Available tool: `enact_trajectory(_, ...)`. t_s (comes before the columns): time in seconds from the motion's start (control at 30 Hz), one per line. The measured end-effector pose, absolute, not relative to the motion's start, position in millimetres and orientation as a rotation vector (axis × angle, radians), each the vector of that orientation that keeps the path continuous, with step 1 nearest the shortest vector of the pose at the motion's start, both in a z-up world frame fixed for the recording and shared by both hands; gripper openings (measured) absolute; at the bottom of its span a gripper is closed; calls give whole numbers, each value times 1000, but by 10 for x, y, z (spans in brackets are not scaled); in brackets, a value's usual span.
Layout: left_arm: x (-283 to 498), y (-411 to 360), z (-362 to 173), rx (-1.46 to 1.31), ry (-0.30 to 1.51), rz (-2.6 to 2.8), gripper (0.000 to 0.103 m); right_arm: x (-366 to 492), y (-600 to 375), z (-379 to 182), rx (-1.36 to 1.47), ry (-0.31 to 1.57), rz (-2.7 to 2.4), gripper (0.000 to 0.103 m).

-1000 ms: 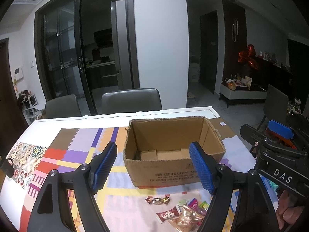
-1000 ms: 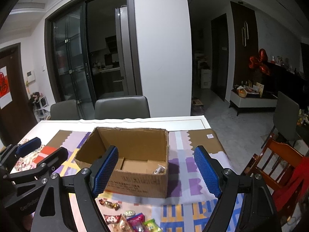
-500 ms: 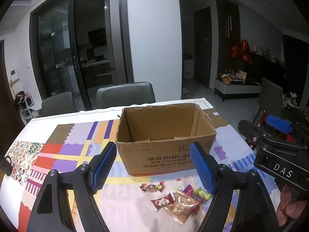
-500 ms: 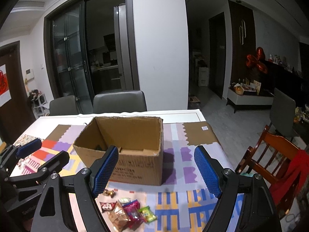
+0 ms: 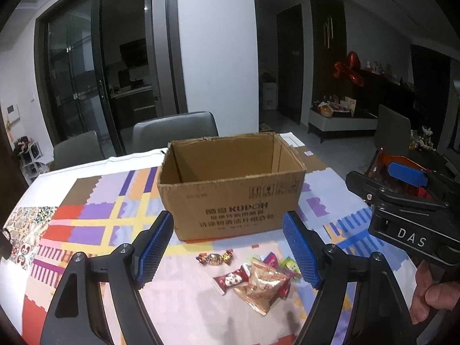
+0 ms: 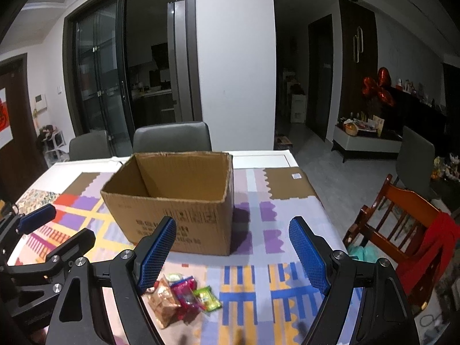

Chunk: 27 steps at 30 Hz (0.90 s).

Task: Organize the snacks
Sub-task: 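Withdraw both open tools from the box back toward the snack pile, then grasp the gold Fortune Biscuits pack with the left tool while the right tool grasps the green candy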

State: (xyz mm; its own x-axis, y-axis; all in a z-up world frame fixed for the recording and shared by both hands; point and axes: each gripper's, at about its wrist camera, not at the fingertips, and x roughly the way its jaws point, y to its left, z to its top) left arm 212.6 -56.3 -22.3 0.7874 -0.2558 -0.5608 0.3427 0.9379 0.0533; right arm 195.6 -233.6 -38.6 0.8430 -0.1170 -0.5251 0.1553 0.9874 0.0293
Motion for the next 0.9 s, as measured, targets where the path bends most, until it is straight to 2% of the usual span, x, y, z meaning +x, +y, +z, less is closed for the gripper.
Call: enact_trajectory(0.9, 1882, -632, -996, 214, 655, -439, 77, 1726, -2277, -1135, 5, 680, -127, 82)
